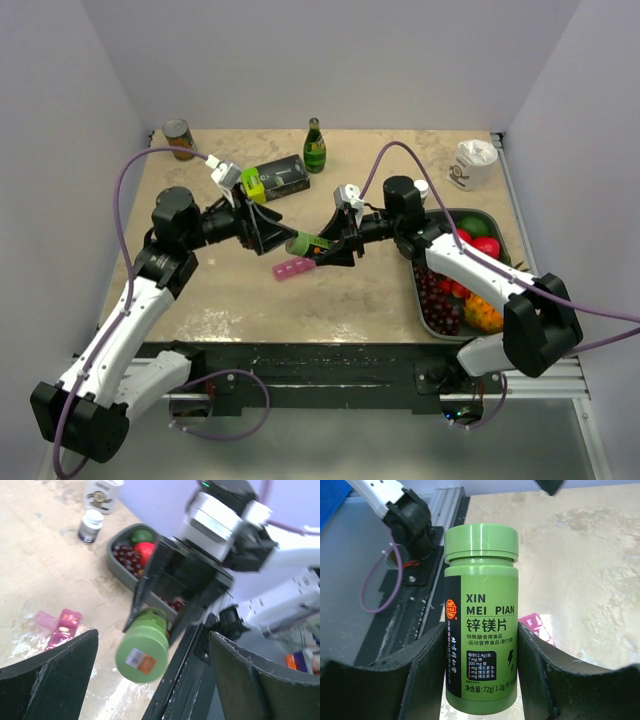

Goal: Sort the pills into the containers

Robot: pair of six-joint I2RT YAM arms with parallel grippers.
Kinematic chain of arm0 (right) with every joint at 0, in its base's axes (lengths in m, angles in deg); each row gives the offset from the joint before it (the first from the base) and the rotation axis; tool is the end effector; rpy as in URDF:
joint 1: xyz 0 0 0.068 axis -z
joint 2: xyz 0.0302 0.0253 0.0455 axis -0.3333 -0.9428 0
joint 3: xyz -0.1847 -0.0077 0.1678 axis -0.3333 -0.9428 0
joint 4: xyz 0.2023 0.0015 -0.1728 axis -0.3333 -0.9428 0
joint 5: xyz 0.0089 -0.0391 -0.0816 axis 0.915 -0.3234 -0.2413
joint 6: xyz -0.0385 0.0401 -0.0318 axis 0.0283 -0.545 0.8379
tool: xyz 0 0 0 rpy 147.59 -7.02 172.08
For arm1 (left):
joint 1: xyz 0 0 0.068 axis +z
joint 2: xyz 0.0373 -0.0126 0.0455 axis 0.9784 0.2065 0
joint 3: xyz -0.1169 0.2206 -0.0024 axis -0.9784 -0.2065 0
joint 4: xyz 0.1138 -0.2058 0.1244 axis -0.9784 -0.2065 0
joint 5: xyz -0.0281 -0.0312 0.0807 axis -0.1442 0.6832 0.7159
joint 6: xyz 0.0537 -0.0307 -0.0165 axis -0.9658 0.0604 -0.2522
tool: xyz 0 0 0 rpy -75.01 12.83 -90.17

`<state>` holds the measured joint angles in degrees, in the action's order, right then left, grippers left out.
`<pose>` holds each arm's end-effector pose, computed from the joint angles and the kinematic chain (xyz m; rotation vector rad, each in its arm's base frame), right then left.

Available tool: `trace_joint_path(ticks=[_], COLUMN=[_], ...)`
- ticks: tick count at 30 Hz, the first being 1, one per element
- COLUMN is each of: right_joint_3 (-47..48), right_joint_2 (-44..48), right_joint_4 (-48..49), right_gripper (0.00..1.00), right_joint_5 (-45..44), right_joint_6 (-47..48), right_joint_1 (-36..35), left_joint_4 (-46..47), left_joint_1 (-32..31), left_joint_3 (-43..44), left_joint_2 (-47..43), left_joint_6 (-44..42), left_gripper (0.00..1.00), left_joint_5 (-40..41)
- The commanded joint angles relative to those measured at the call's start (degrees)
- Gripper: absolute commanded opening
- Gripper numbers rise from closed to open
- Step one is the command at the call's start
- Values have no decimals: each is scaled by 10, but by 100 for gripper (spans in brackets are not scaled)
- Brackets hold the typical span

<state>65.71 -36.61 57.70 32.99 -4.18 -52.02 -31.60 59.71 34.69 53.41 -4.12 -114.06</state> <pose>0.2498 0.2121 0.2636 -1.3472 1.3338 1.2998 0.2131 -0.1079 0.3389 0.4569 1.7578 -1.2764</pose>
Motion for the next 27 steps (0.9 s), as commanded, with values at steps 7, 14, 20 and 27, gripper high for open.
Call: trace_joint_path(ticks=[7,14,20,27], right_joint_3=[38,37,36,34], right_joint_2=[34,32,32,32], right_joint_4=[-57,-53,-53,-47], right_gripper=[0,0,0,0], right_joint_5=[-45,-48,-47,-47], right_joint_6=[86,84,82,78], right_joint_1=[2,3,3,2], left_joint_4=[-103,-48,-30,-12], left_joint_1=[1,-10,-18,-28], left_joint_3=[38,8,-12,-15], left_joint_2=[51,46,54,65], left_joint_6=[63,89,94,102], left_gripper=[88,87,83,74], left_joint_5=[89,42,34,28])
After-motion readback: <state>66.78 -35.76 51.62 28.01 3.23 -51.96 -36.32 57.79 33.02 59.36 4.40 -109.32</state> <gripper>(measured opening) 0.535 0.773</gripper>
